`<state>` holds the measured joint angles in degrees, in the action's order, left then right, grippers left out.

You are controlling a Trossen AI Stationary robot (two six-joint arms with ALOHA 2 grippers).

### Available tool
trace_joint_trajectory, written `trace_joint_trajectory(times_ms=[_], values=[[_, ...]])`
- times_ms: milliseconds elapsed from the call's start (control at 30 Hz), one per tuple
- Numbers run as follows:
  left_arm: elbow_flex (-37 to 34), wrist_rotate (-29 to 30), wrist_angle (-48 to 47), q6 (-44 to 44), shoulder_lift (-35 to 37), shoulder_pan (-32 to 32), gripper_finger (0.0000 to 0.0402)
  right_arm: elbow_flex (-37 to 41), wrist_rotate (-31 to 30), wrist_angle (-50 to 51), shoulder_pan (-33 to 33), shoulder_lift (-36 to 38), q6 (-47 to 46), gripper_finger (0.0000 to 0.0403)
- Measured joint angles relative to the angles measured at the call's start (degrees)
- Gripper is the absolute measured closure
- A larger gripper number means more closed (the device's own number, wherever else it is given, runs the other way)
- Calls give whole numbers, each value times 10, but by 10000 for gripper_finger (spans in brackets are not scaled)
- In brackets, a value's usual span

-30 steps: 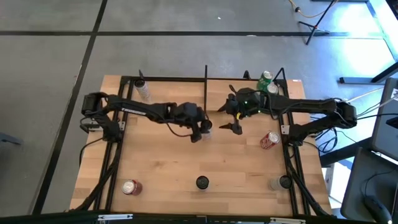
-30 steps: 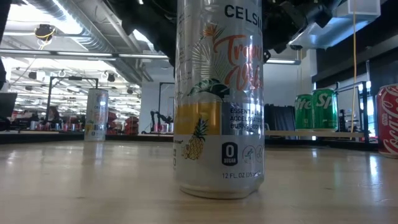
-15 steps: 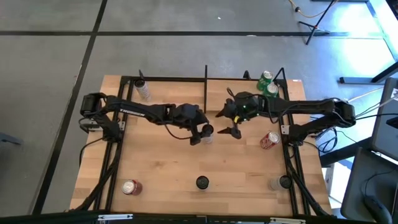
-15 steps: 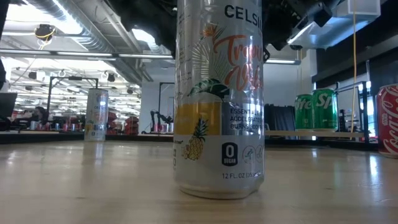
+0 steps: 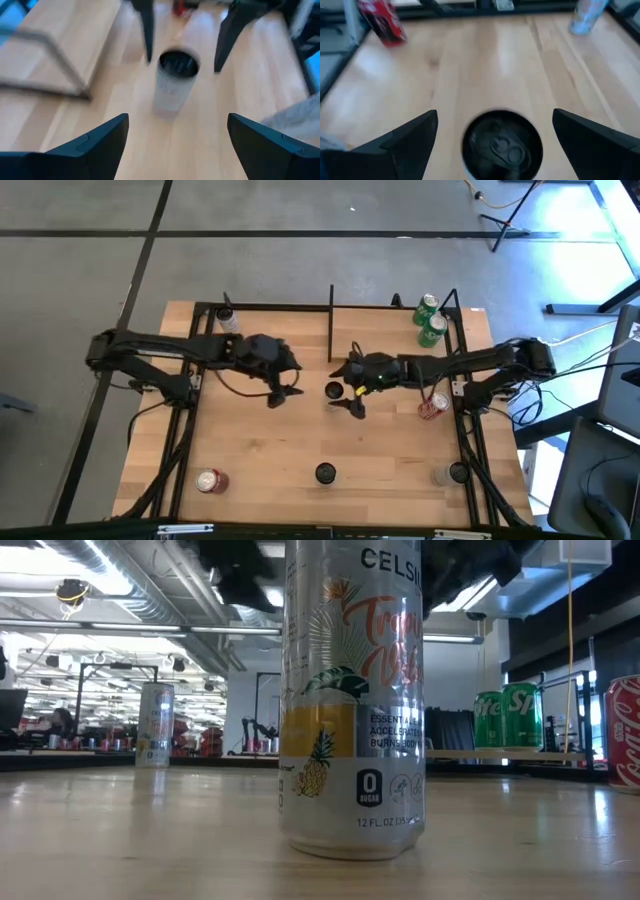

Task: Place canned beverage on shelf
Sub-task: Put the top white pink soda can on the shelf

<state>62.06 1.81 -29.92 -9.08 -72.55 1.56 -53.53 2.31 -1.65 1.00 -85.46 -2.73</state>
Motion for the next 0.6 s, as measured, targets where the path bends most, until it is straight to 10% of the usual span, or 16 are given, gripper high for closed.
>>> trace_joint_trajectory(times_ms=[300,600], values=[[0,54,-34,-30,38,-39,76,1,-22,8,5,-43,-22,40],[-1,18,-42,-60,50,-47,76,1,-42,27,5,-25,-41,192]])
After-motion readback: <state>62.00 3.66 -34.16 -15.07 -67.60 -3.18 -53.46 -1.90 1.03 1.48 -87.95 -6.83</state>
